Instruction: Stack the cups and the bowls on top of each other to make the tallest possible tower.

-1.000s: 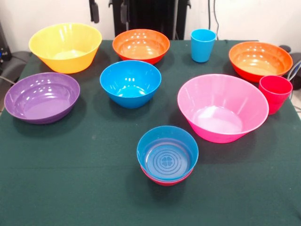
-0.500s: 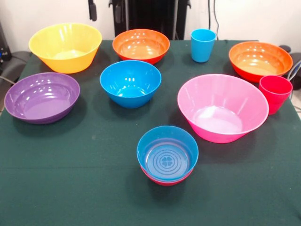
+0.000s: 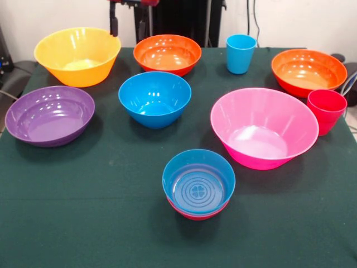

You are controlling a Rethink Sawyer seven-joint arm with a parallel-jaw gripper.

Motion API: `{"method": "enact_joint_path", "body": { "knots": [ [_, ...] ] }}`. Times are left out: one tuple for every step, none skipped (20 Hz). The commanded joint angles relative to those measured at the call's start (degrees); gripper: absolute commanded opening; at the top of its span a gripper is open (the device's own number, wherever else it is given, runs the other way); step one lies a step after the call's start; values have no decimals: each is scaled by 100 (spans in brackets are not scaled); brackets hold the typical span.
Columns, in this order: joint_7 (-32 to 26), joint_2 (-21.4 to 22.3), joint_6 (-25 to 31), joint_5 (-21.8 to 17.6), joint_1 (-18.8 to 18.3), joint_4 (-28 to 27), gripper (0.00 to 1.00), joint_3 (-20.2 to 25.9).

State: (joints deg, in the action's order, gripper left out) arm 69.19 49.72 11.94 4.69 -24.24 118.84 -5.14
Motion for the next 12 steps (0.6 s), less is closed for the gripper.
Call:
{"method": "enact_joint_path", "body": {
  "knots": [
    [1067,-577,-545,-340,231,387,100,515],
    [1101,-604,-572,-327,268,373,100,498],
    [1160,-641,-606,-297,342,348,100,463],
    [1191,-662,-614,-274,384,333,100,447],
    [1243,-711,-632,-230,467,289,100,410],
    [1277,-737,-646,-205,514,269,100,396],
    [1335,-781,-659,-158,599,235,100,368],
    [1372,-810,-659,-124,654,211,100,351],
    [1440,-861,-672,-60,761,160,100,306],
    [1478,-893,-679,-23,830,123,100,274],
    [1538,-936,-662,40,949,46,100,215],
    [1574,-956,-637,66,1008,1,100,195]
  ]
}}
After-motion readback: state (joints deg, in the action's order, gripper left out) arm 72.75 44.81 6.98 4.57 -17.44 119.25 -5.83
